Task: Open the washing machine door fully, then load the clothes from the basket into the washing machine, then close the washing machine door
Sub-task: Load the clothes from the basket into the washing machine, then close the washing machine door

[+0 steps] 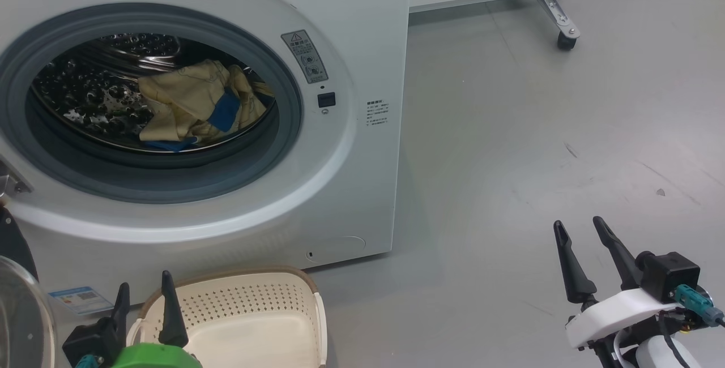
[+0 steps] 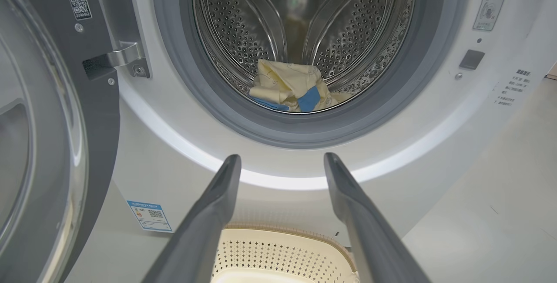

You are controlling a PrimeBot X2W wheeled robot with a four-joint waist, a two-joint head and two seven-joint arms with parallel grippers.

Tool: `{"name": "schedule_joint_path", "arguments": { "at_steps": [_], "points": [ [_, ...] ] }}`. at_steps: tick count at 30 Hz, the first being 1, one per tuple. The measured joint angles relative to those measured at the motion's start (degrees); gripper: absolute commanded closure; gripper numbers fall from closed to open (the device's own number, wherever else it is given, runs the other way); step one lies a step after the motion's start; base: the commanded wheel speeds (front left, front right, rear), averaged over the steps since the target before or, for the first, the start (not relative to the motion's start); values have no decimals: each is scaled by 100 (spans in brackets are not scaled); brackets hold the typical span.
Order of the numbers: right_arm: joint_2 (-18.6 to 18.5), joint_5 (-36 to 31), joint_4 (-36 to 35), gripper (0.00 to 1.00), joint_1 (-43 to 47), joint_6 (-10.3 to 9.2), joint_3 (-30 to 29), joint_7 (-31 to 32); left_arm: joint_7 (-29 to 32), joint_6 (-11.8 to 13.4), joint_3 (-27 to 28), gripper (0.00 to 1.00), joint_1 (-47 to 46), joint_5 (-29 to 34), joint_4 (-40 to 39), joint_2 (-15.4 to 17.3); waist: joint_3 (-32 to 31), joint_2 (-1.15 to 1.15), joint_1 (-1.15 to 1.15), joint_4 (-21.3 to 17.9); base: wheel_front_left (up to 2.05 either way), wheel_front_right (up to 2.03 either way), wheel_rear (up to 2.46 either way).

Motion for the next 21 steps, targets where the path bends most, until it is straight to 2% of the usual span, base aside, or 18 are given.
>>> {"name": "schedule_joint_path", "arguments": {
  "at_steps": [21],
  "points": [
    [15,0,-1,0,0,0,-2,0,0,89,-46,0,48,-8,-125,1,43,0,0,-16,0,1,-1]
  ]
}}
